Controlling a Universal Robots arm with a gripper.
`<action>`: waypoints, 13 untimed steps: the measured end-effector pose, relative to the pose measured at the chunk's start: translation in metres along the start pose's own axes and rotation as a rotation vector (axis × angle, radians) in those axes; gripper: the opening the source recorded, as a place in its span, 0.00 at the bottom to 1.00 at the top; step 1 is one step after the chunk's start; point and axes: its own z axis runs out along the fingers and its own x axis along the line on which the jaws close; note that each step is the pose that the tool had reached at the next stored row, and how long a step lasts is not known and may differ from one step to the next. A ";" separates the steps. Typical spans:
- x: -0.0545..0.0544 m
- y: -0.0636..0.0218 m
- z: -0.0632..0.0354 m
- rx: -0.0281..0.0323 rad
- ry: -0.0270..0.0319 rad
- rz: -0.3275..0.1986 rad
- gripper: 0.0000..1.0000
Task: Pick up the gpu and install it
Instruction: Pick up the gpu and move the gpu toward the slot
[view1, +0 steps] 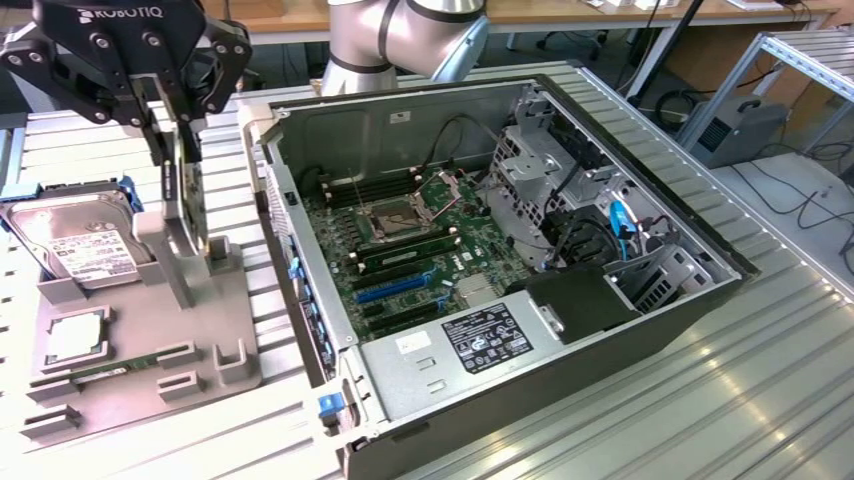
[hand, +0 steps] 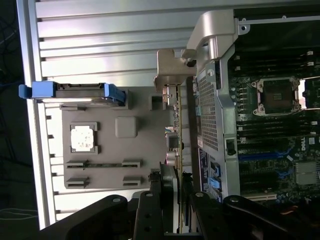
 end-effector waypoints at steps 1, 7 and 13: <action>0.000 0.0000 0.0000 0.0002 0.0000 0.000 0.27; -0.002 0.0001 0.0000 0.0008 0.0001 0.000 0.27; -0.004 0.0003 0.0001 0.0010 0.0000 0.000 0.27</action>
